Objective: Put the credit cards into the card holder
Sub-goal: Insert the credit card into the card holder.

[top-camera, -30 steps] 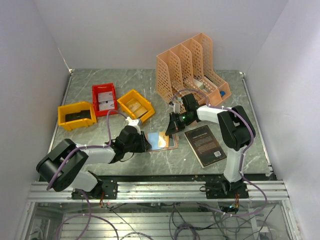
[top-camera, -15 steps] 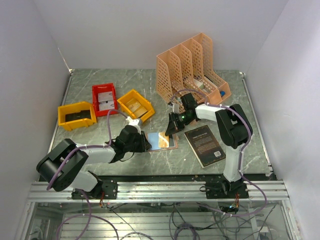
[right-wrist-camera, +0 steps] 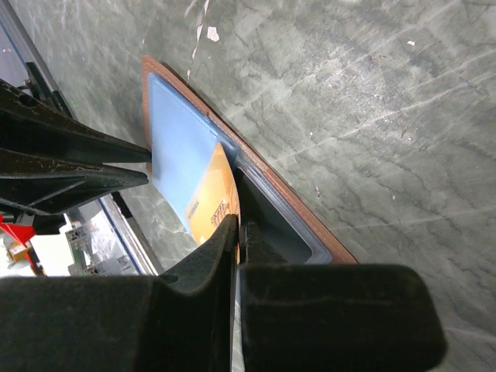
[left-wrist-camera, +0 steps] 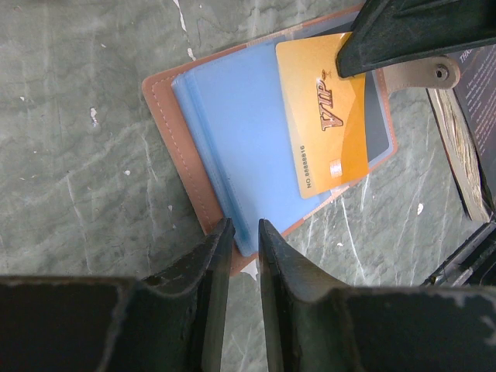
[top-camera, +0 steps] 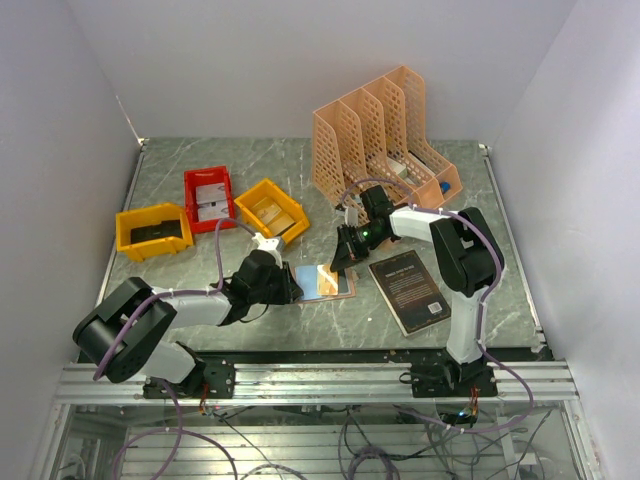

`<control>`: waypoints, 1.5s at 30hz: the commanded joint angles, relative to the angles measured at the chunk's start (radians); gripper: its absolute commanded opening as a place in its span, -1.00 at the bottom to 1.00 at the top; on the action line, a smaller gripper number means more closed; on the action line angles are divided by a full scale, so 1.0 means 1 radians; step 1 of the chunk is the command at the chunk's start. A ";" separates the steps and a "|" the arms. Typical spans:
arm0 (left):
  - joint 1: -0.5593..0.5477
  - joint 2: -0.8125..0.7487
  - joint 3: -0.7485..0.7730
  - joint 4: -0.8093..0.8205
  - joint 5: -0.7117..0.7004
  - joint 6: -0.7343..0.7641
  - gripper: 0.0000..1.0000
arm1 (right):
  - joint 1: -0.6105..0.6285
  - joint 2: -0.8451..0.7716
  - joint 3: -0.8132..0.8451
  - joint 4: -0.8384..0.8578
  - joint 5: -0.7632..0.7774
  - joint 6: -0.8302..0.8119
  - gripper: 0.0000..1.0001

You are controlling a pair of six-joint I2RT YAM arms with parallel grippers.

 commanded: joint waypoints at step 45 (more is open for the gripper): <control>0.007 0.002 0.014 0.022 -0.024 0.019 -0.36 | 0.034 0.099 0.058 -0.076 0.061 0.027 -1.00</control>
